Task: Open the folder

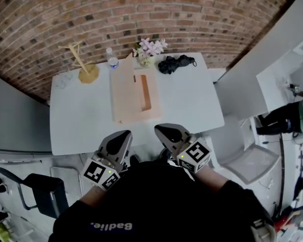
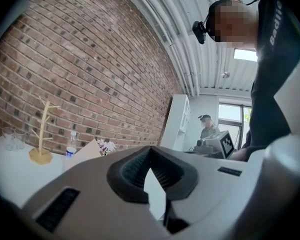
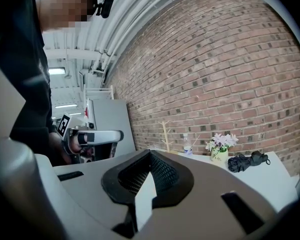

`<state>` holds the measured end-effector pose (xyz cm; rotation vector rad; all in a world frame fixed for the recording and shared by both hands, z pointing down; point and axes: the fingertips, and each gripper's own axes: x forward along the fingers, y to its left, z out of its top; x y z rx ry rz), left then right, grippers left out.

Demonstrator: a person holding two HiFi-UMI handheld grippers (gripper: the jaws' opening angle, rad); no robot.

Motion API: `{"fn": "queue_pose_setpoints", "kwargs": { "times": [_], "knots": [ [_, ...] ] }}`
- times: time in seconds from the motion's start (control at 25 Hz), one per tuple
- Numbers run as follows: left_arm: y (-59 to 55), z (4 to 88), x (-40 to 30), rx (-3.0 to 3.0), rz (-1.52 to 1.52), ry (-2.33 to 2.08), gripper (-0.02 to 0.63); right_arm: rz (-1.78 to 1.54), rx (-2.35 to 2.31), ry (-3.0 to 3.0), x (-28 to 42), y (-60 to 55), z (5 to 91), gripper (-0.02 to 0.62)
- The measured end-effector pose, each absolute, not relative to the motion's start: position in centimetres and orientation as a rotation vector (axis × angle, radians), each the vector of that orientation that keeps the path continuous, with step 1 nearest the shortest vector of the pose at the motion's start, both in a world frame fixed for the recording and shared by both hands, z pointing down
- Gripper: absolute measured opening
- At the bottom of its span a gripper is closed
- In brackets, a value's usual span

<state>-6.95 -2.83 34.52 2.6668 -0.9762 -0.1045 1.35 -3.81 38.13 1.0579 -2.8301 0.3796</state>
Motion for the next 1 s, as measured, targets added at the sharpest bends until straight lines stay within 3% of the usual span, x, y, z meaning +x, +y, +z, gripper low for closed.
{"fn": "queue_pose_setpoints", "kwargs": {
  "times": [1.0],
  "knots": [
    [-3.8,34.4,-7.1,2.663,-0.098,-0.976,0.003,0.417,1.033,-2.862,0.2,-5.0,37.8,0.028]
  ]
}}
